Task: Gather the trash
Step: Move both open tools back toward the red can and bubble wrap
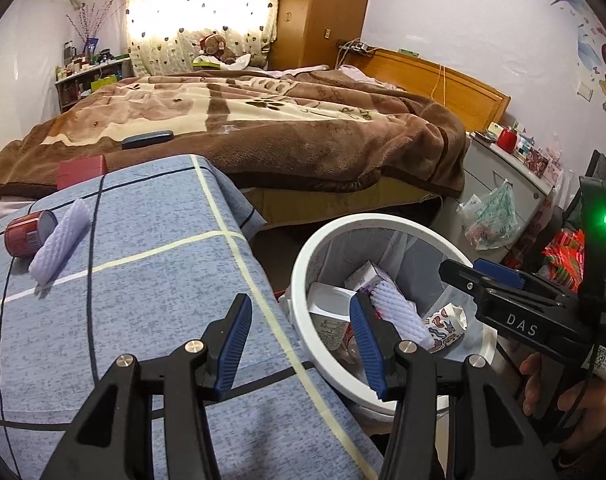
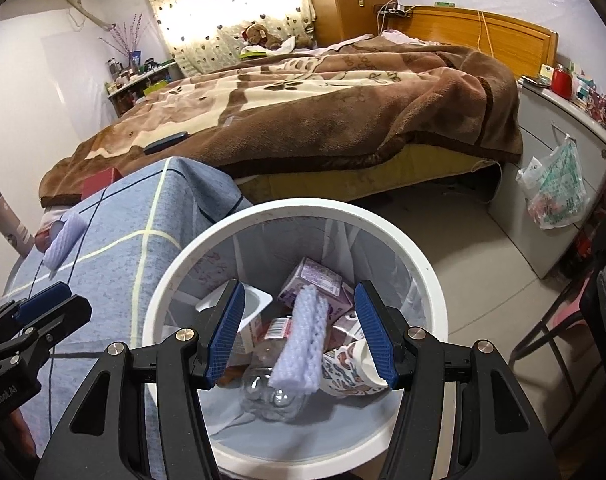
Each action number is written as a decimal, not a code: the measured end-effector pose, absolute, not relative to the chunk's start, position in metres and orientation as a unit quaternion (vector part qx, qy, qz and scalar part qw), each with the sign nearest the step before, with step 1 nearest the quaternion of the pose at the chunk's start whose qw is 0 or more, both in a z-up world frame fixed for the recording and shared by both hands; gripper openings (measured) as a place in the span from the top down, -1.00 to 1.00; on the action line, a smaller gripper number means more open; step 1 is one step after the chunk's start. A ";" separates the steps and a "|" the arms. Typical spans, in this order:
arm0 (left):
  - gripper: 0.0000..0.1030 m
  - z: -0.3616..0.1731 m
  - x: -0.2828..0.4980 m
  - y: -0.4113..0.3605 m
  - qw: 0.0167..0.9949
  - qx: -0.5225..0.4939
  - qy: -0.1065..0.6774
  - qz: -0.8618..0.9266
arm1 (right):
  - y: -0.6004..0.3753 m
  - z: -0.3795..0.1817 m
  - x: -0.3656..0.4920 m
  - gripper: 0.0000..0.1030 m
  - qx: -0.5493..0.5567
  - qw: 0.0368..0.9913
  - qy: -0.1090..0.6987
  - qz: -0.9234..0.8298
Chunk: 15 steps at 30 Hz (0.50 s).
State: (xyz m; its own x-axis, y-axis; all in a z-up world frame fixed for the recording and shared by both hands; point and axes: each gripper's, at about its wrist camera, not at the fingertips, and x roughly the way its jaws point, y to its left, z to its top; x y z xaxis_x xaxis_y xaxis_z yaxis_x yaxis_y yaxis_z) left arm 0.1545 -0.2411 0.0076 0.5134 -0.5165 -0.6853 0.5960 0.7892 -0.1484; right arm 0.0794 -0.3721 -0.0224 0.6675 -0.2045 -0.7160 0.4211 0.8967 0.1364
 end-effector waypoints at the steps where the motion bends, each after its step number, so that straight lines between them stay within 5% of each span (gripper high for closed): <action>1: -0.03 0.009 0.155 -0.239 0.869 0.052 0.374 -0.320 | -0.371 -0.022 0.080 -0.14 0.146 0.902 0.369 -0.173; 15: -0.04 0.019 0.173 -0.172 0.893 0.029 0.358 -0.272 | -0.331 -0.011 0.098 -0.15 0.128 0.917 0.353 -0.133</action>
